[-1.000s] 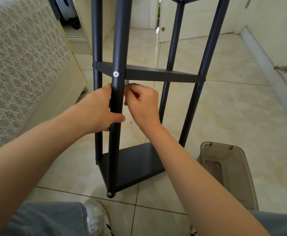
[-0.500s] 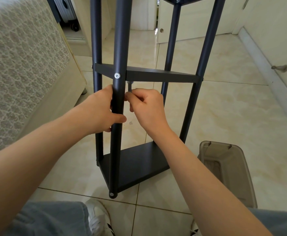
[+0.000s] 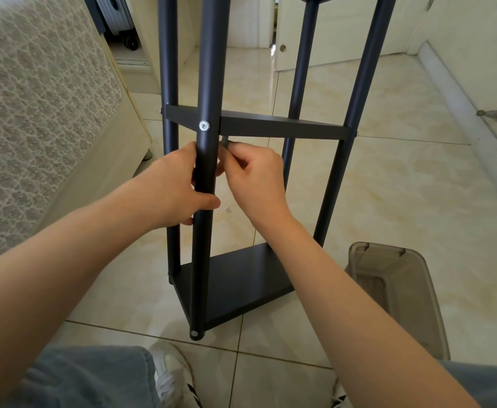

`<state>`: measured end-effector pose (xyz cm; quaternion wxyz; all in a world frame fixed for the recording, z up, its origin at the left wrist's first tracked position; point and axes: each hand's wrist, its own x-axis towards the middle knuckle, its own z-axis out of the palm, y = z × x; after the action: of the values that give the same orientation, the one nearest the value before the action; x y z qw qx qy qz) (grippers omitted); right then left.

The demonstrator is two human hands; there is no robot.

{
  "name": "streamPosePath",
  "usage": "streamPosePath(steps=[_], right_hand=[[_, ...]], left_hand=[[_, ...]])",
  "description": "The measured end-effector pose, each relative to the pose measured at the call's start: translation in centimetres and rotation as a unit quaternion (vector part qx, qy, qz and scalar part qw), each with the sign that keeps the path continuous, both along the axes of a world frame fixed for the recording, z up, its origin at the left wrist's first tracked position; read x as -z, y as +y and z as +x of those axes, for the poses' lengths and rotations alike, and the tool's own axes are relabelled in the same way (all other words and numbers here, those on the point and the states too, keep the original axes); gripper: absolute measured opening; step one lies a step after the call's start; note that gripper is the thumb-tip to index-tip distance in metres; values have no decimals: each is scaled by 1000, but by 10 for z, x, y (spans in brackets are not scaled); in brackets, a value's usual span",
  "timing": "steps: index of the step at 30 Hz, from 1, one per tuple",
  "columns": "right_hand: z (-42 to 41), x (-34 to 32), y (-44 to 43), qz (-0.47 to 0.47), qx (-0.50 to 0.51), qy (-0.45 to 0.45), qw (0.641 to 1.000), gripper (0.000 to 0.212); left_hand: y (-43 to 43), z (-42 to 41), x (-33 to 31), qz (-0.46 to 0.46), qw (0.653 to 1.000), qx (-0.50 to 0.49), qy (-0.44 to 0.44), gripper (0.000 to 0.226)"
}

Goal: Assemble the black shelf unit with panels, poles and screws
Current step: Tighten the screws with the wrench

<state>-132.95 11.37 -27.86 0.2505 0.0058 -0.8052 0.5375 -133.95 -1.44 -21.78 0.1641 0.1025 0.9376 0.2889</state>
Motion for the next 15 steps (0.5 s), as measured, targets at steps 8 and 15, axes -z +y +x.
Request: streamPosePath(steps=[8,15], right_hand=[[-16,14,-15,-14,51,76,996,15],[-25,18,-16,-1,77,117,990,13]], left_hand=[[-3,0,1,-5,1000,3,6,65],[-4,-3,5,-8,1000,7,17,65]])
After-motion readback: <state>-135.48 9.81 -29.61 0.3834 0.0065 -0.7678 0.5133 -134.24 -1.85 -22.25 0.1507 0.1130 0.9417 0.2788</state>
